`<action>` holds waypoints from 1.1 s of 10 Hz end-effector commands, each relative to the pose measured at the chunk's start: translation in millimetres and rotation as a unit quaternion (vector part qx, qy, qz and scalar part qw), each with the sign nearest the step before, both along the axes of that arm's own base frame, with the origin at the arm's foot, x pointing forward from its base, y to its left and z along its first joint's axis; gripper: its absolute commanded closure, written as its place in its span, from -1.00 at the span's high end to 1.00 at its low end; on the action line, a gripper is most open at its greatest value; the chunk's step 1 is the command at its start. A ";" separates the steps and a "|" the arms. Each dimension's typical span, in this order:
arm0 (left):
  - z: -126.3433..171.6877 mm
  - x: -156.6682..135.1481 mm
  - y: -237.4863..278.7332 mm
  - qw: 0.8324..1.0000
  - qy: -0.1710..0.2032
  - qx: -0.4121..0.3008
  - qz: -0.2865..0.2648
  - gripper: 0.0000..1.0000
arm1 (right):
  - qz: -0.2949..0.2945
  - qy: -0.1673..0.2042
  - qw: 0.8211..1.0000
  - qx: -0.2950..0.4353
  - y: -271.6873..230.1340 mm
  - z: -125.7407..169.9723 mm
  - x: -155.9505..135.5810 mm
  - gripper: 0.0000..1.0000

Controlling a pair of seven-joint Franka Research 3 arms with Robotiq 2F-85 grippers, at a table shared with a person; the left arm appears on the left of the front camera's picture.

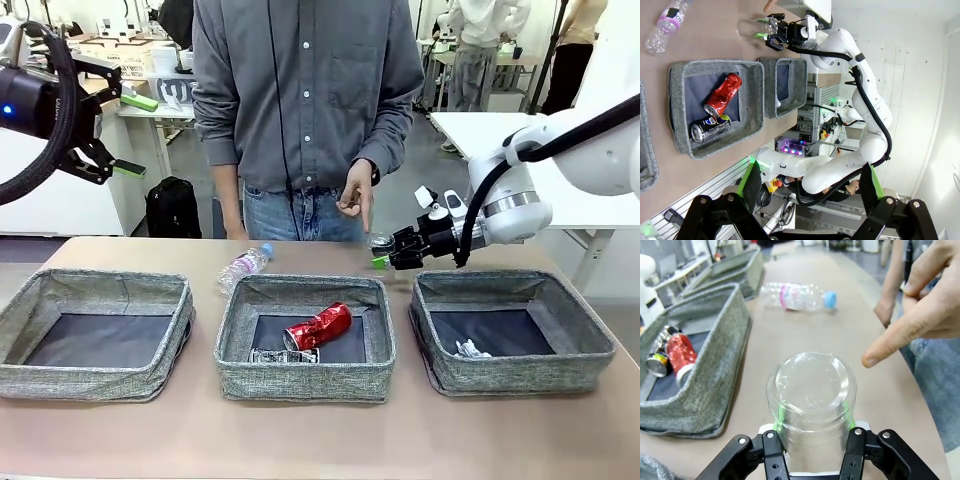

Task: Sort the waste into the appropriate baskets.
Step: Pick up the waste item pointed out by the person.

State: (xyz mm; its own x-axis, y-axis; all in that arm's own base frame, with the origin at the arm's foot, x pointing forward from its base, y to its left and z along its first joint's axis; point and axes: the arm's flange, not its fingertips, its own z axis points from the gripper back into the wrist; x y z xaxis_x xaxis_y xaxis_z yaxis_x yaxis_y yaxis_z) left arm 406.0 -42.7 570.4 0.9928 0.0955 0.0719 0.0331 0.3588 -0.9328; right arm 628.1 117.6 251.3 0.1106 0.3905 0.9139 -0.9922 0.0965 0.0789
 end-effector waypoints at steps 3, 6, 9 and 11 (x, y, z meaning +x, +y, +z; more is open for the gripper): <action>1.0 -2.5 2.2 1.000 -0.002 0.001 -0.006 1.00 | 0.015 -0.031 0.998 -0.056 -44.6 56.7 -13.5 -0.04; 1.0 -2.5 2.2 1.000 -0.002 0.001 -0.006 1.00 | -0.099 -0.114 0.988 -0.035 -91.5 171.9 -65.7 -0.04; 1.0 -2.5 2.2 1.000 -0.002 0.001 -0.006 1.00 | -0.134 -0.027 0.984 -0.115 -70.2 252.3 -140.5 -0.04; 1.0 -2.5 2.2 1.000 -0.002 0.001 -0.006 1.00 | -0.087 -0.012 0.987 -0.135 -45.7 262.6 -177.7 -0.04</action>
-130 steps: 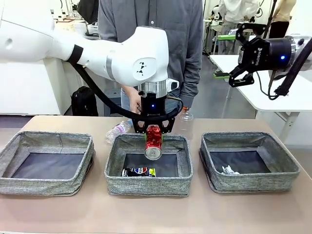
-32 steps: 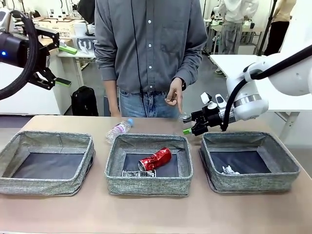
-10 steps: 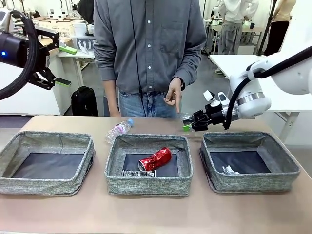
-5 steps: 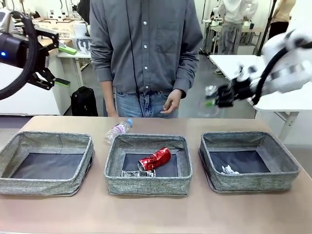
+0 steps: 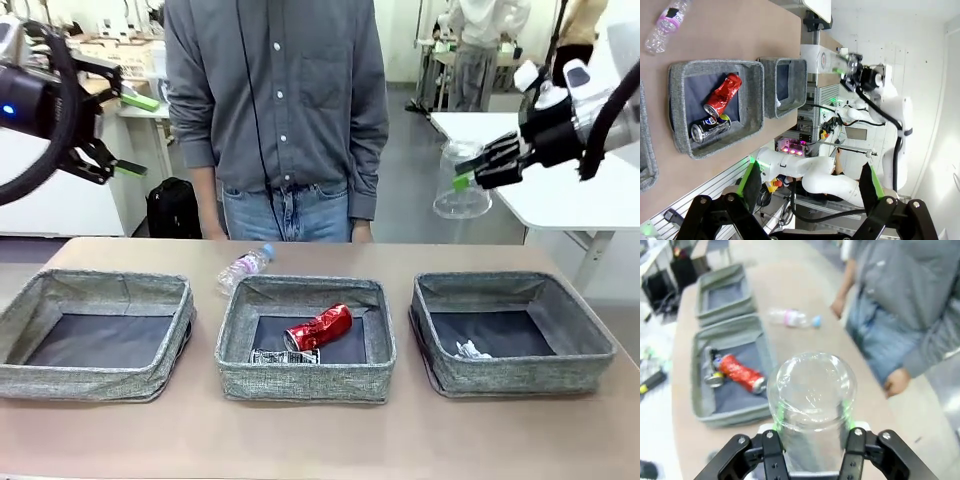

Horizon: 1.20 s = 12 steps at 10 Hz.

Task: Sort the waste into the appropriate baskets.
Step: Pick up the waste item pointed out by the person.

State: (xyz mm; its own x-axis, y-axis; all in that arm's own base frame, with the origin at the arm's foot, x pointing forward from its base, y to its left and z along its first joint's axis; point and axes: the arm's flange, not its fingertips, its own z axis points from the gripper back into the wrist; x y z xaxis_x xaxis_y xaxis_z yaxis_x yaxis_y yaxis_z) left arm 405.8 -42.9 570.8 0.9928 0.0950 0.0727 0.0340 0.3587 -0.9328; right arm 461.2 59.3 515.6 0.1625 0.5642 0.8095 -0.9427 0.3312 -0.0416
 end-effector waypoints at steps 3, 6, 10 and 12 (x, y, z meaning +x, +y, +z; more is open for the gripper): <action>0.6 -2.4 2.4 1.000 -0.002 0.001 -0.006 1.00 | 0.000 0.000 1.000 0.000 0.0 0.0 0.0 -0.04; 0.6 -2.4 2.4 1.000 -0.002 0.001 -0.006 1.00 | 0.040 0.049 0.998 -0.016 34.9 5.0 -7.7 -0.03; 0.6 -2.4 2.4 1.000 -0.002 0.001 -0.006 1.00 | 0.027 0.283 0.948 -0.147 107.3 123.5 8.0 -0.03; 0.6 -2.4 2.4 1.000 -0.002 0.001 -0.006 1.00 | -0.017 0.318 0.922 -0.222 154.7 139.6 -1.2 -0.03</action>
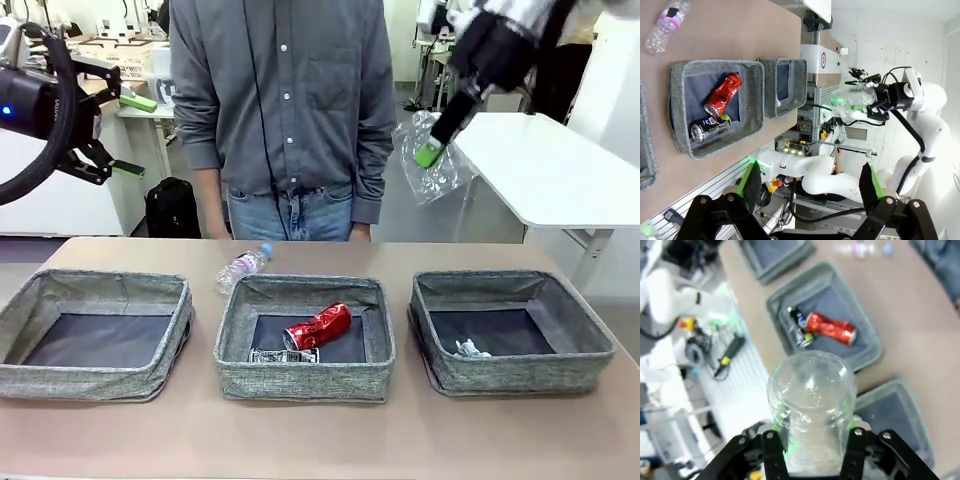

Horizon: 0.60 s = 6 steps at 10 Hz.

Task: Sort the waste into the appropriate baskets.
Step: Pick up the waste item pointed out by the person.

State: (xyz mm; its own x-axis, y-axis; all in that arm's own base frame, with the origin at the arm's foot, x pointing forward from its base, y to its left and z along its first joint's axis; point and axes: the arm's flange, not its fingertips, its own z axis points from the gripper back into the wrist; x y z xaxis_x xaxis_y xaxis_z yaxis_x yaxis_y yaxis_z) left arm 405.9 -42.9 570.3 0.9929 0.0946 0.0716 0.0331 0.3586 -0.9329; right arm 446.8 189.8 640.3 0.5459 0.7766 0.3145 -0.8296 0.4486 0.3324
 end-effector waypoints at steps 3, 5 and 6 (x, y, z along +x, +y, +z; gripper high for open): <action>1.1 -2.5 2.4 1.000 -0.002 0.002 -0.006 1.00 | -0.164 0.020 0.976 -0.141 124.5 37.4 -5.6 -0.03; 1.1 -2.5 2.4 1.000 -0.002 0.002 -0.006 1.00 | -0.101 -0.007 0.985 -0.140 182.5 64.2 -22.5 -0.03; 1.1 -2.5 2.4 1.000 -0.002 0.002 -0.006 1.00 | -0.087 -0.044 0.981 -0.169 200.4 74.6 -22.1 -0.03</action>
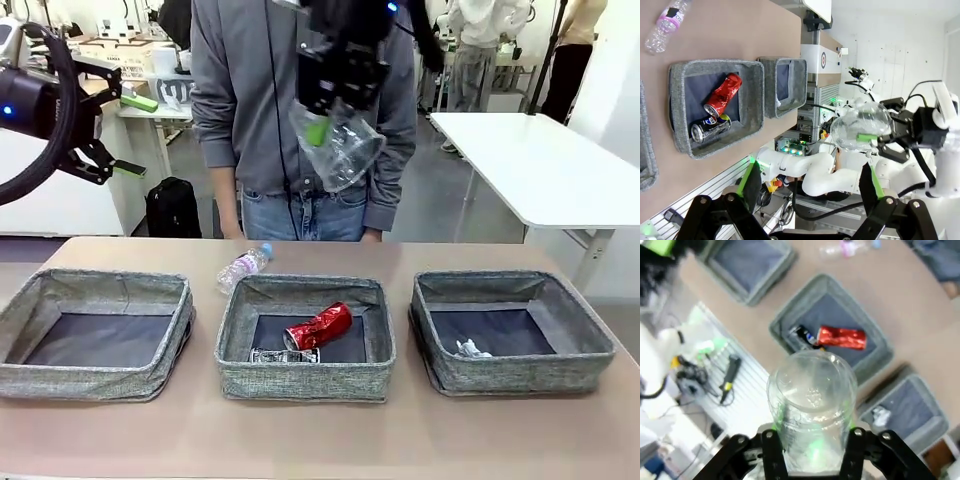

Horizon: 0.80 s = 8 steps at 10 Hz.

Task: Sort the waste into the appropriate baskets.
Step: Pick up the waste item pointed out by the person.

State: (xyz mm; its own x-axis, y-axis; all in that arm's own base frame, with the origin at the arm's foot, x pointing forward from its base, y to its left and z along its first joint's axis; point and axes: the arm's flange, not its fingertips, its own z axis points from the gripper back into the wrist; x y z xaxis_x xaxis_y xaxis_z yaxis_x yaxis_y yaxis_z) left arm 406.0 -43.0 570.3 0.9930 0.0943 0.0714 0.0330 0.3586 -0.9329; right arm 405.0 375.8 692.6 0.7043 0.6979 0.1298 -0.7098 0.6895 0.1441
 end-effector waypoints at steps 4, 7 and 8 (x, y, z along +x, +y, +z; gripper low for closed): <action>1.1 -2.5 2.5 1.000 -0.002 0.002 -0.006 1.00 | -0.007 0.005 1.000 0.002 -3.4 -0.3 7.4 -0.03; 1.1 -2.5 2.5 1.000 -0.002 0.002 -0.006 1.00 | -0.091 0.040 0.988 -0.121 37.3 41.9 -6.4 -0.03; 1.1 -2.5 2.5 1.000 -0.002 0.002 -0.006 1.00 | -0.122 0.057 0.982 -0.132 39.8 47.9 -4.1 -0.03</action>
